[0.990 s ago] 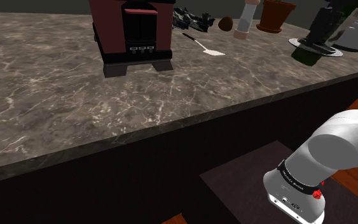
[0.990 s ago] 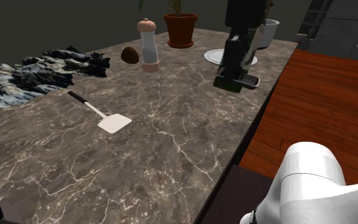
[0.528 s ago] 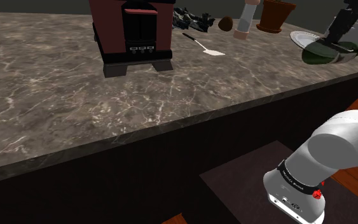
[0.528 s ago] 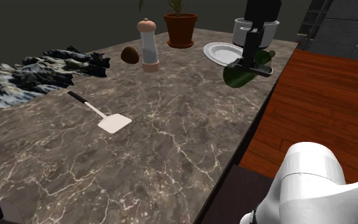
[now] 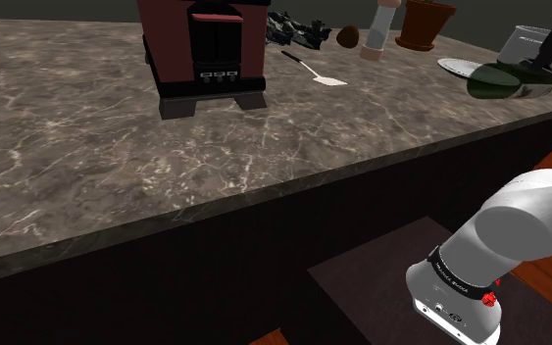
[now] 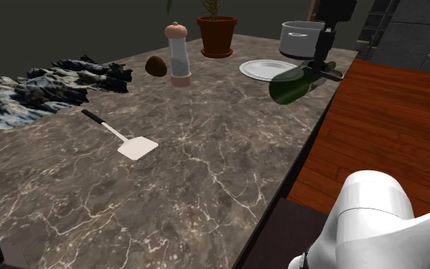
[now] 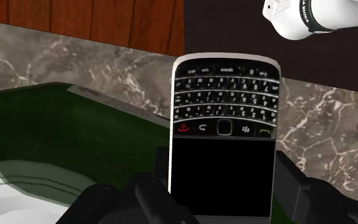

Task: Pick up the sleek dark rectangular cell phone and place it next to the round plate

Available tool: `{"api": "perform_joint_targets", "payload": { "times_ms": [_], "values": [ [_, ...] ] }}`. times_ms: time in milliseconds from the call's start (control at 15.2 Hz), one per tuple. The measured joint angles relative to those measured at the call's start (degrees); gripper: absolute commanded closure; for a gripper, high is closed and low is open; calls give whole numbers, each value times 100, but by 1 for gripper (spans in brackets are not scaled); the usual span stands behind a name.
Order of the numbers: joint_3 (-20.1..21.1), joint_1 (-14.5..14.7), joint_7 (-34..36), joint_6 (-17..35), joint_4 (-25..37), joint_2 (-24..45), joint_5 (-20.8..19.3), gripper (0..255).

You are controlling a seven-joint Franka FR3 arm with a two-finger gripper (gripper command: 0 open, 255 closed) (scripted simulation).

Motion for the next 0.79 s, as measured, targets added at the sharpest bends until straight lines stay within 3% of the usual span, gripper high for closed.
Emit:
{"api": "perform_joint_targets", "payload": {
  "times_ms": [198, 330, 594, 792],
  "values": [
    [-524, 138, -479, 95, 420, 312, -133, 255],
    [-690, 172, -655, 188, 529, 405, 106, 255],
    [-668, -59, -789, 556, 443, 444, 403, 255],
    [-547, -395, -865, 1455, 188, 511, 792, 255]
  ]
}}
